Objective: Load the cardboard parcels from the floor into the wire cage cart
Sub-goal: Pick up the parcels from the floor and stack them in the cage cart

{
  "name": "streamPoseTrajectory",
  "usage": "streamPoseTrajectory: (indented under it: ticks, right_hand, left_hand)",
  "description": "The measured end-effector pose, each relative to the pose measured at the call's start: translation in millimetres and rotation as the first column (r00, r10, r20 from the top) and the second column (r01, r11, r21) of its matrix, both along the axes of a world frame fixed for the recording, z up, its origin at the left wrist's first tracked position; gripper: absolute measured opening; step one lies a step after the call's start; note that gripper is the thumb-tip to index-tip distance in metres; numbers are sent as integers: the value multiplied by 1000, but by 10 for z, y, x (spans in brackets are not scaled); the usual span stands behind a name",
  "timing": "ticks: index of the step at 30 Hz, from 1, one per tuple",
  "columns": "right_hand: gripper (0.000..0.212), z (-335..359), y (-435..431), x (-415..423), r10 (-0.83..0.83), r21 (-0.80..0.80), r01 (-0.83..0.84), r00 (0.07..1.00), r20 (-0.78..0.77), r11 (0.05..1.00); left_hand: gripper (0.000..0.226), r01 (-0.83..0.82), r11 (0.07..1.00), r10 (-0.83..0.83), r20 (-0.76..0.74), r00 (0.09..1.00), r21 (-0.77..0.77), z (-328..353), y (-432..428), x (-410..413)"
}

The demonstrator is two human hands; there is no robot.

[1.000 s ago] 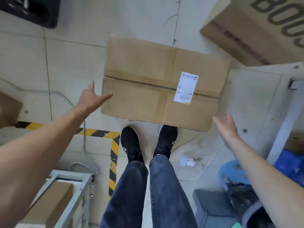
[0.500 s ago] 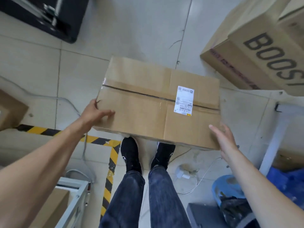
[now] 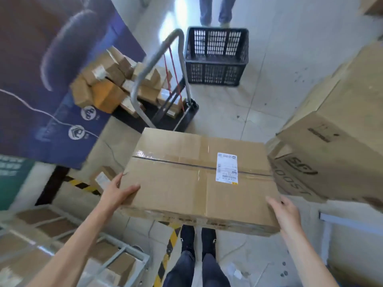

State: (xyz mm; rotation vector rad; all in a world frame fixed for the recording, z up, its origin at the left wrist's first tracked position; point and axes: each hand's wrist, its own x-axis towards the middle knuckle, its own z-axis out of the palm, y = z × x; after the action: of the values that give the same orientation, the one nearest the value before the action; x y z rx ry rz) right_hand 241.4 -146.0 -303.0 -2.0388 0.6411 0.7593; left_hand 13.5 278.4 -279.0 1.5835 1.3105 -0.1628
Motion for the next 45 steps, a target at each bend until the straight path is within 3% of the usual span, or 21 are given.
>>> streamPoseTrajectory:
  ticks: [3,6,11,13,16,22,24,27,34,39,45]
  right_hand:
    - [44,707,267,122,104,110,-114,991,86,987]
    - [34,1284,594,187,182,188,-220,963,199,957]
    - [52,1985,1121,-136,273,271,-363,908,318,892]
    - [55,2262,1341,-429,333,253,-437,869,365,863]
    - [37,2594,1700,-973,398,302,-536,818,415,788]
    - [58,2970,2292,-2291,605,302,-751,655,453,587]
    - [56,3041,2410,-2819,658,296,-806,591,467,513]
    - [54,3109,2497,-3696,713,281,-866,499,493,413]
    - [44,3068,2480,-5313,813,176,-934,358,459,312]
    - [49,3032,2577,-6079,836,150,-943,332,437,296]
    - [48,2913,2938,-6539,854,118,-952,306,420,282]
  left_hand:
    - [67,-113,982,100,95,990,150,850,-17,-277]
    - [60,-251,939,209,187,960,236,1541,-83,-672]
    - [92,-482,821,415,258,872,306,2405,-391,-1774]
    - [98,-574,765,494,307,814,293,2649,-564,-2260]
    - [95,-704,644,597,378,707,300,2929,-868,-3032]
    - [50,-892,343,739,503,449,294,3225,-1688,-4588]
    - [60,-924,250,775,513,370,288,3216,-1983,-5090]
    - [94,-959,153,826,501,257,239,3172,-2436,-5915]
    - [113,-973,64,890,428,156,223,3041,-3082,-7381]
    - [112,-975,34,910,396,122,221,2969,-3150,-8103]
    - [89,-976,48,913,388,129,213,2751,-2745,-8568]
